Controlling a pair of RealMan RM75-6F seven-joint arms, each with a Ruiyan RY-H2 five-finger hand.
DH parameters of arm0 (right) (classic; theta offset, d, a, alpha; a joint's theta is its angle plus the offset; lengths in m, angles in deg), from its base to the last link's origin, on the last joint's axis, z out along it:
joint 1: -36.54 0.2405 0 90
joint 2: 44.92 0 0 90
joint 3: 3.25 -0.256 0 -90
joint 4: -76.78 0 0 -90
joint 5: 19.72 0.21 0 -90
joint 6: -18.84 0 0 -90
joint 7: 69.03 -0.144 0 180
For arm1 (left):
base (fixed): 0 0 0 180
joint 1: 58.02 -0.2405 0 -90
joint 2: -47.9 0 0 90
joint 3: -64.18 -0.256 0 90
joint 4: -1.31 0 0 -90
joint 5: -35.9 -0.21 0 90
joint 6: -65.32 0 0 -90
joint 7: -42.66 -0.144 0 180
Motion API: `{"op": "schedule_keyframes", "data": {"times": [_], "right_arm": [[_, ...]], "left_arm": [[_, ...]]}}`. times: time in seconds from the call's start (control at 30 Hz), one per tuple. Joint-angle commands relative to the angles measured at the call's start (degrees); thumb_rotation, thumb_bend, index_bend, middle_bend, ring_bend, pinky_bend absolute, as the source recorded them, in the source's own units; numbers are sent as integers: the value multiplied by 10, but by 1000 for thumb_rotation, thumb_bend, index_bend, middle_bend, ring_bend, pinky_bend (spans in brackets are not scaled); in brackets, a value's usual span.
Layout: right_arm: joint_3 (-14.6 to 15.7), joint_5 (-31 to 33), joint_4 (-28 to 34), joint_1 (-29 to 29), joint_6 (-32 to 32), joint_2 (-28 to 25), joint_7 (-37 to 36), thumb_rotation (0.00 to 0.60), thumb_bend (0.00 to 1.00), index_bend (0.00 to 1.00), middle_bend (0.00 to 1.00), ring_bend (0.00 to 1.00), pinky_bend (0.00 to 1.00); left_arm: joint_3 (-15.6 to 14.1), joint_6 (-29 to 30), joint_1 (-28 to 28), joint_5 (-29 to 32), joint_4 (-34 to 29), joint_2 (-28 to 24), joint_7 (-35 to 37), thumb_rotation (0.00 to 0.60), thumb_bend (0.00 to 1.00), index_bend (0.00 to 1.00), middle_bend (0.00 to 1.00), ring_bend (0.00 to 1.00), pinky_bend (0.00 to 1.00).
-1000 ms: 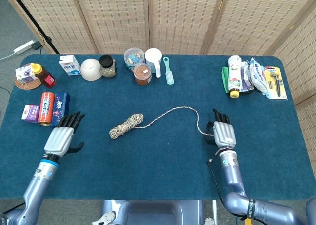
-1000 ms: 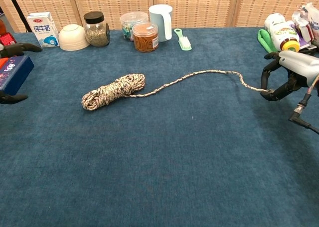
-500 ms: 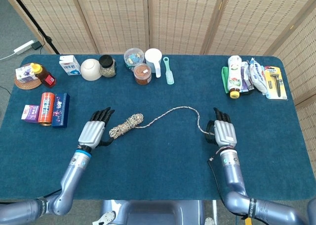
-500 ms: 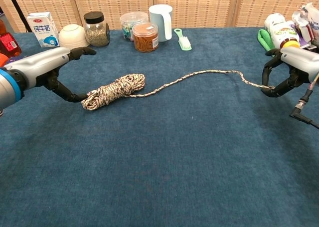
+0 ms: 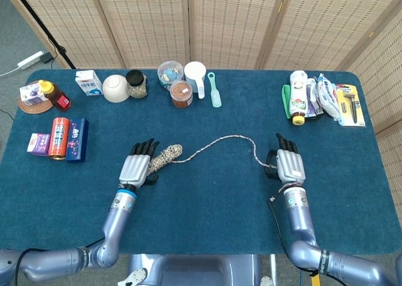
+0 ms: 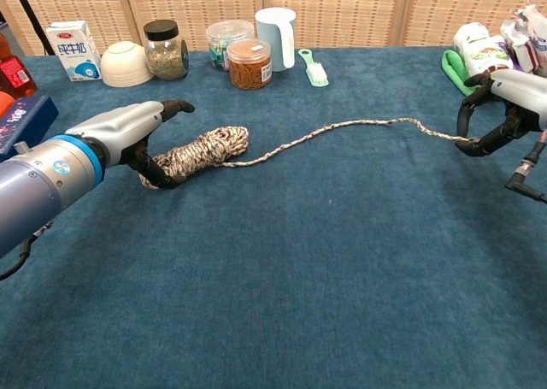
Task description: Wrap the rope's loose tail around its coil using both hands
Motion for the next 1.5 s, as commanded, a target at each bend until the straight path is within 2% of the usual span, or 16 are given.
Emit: {"op": "schedule_keyframes", "data": {"times": [0.03,0.27,0.73,0.83,0.93,1.1,1.2,1.37,1.5], "right_arm": [[0,0,0,0,-1,-2,-2,600,480,613,0,0,0],[1,3,-2,0,-4,-2,-5,600,481,613,0,0,0],[1,4,2,3,1,-4,-2,600,483,613,0,0,0],[1,5,3,3,2,-5,-2,600,484,613,0,0,0],[1,6,3,3,2,-7,-2,600,484,613,0,0,0],[0,6,3,3,1,-9,-4,600,484,614,0,0,0],[0,7,2,3,1,-9,-6,600,485,614,0,0,0],[1,8,0,3,-1,-10,-8,600,491,614,0,0,0],[4,4,3,2,1,-11,-8,600,491,618,0,0,0]], "left_arm": [[-1,5,4,8,17,7,-9,600,272,0,0,0,22],[1,-4,15,35,47,15,-29,600,272,0,0,0,29],[-5,-20,39,24,101,44,-26,600,284,0,0,1,244],[-5,-17,43,17,114,55,-22,600,291,0,0,55,296],[-8,-4,43,8,123,65,-25,600,319,79,45,147,341],[-12,29,40,-5,134,81,-40,600,401,298,220,298,475],[-12,43,39,-16,142,90,-39,600,453,388,295,361,532],[-13,41,38,-33,154,95,-24,600,509,479,368,423,588],[-16,38,37,-56,159,93,-2,600,532,503,389,438,600]]}}
